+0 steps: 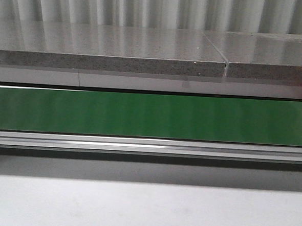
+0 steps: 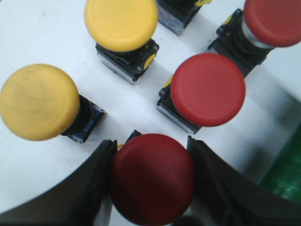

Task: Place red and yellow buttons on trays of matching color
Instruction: 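Lower the left gripper onto the red button and grasp it, then carry the red button onto the green belt and open the left gripper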

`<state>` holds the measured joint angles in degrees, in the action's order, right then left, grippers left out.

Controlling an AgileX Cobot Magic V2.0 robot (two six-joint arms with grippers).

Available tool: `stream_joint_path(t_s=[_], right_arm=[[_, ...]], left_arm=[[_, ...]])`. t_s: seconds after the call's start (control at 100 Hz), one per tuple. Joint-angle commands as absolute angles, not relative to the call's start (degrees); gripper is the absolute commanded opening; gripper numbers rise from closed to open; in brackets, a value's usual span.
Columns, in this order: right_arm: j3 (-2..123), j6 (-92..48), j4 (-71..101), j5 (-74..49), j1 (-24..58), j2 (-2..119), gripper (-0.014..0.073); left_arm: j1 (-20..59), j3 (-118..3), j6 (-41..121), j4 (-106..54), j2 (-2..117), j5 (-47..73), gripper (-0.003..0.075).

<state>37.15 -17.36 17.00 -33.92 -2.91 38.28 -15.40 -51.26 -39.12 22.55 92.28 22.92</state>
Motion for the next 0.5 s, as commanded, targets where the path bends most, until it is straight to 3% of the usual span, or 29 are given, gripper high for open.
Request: stream_joint_path(t_s=[0.0,0.49], right_arm=[[38.57,-17.96,17.87,-30.6,-2.78,37.91,-0.0067],[38.57,-17.96,17.87,-30.6,-2.78,37.91,-0.0067]], left_arm=[[-15.52,-52.83,-39.06,22.92,87.45,22.17,-0.0004],[-9.12,-52.83,-32.3,22.68,69.27,25.06,-0.0021]])
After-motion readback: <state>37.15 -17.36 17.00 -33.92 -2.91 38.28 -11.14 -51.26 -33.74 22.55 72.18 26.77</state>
